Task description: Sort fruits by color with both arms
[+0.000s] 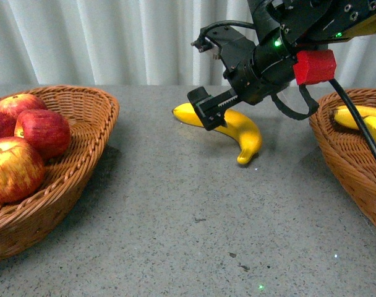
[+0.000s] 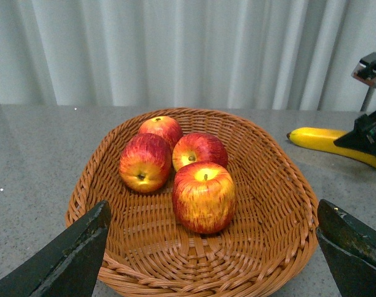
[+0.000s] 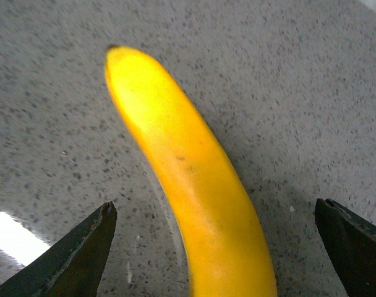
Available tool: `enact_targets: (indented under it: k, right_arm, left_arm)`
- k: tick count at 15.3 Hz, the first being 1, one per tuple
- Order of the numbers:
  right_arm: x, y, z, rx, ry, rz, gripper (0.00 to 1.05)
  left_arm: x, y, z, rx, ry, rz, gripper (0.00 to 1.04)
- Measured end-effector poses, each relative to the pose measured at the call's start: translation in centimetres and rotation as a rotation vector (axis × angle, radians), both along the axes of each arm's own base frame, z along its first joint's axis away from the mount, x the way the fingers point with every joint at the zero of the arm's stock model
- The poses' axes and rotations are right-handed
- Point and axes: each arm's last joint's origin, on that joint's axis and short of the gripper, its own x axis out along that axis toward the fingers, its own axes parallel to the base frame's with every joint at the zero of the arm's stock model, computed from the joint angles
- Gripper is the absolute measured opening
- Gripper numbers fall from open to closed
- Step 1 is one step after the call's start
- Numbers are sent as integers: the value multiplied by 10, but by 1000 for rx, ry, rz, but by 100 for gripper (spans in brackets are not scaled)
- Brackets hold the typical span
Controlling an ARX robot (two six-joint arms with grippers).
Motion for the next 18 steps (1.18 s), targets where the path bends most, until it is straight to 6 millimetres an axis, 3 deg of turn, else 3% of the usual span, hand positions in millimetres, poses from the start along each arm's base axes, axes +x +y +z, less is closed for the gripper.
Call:
enact_targets:
  k: [2, 3, 4, 11, 13, 14, 16, 17, 18]
  right_arm:
    - [1, -2, -20, -72, 53, -46, 98]
    - [-1, 1, -22, -81, 41, -29, 82]
    - [-1, 1, -20, -60, 31, -20, 55]
    - [-4, -3, -8, 27, -3, -12, 35]
    - [-13, -14, 24, 178, -79, 1, 34]
    - [-21, -25, 49, 256, -140, 3, 34]
    - [-45, -70, 104, 381, -278, -28, 33]
    - [-60, -101, 122, 383, -322, -79, 33]
    - [-75, -130, 127, 349, -369, -127, 33]
  left_arm:
    - [0, 0, 0, 0, 0, 0, 98]
    - [0, 0, 0, 0, 0, 0, 98]
    - [0, 0, 0, 0, 0, 0, 98]
    - [0, 0, 0, 0, 0, 0, 98]
    - [0, 0, 0, 0, 0, 0, 98]
    - [0, 0, 0, 0, 0, 0, 98]
    - [0, 0, 0, 0, 0, 0, 98]
    - [0, 0, 0, 0, 0, 0, 98]
    - [0, 0, 0, 0, 0, 0, 98]
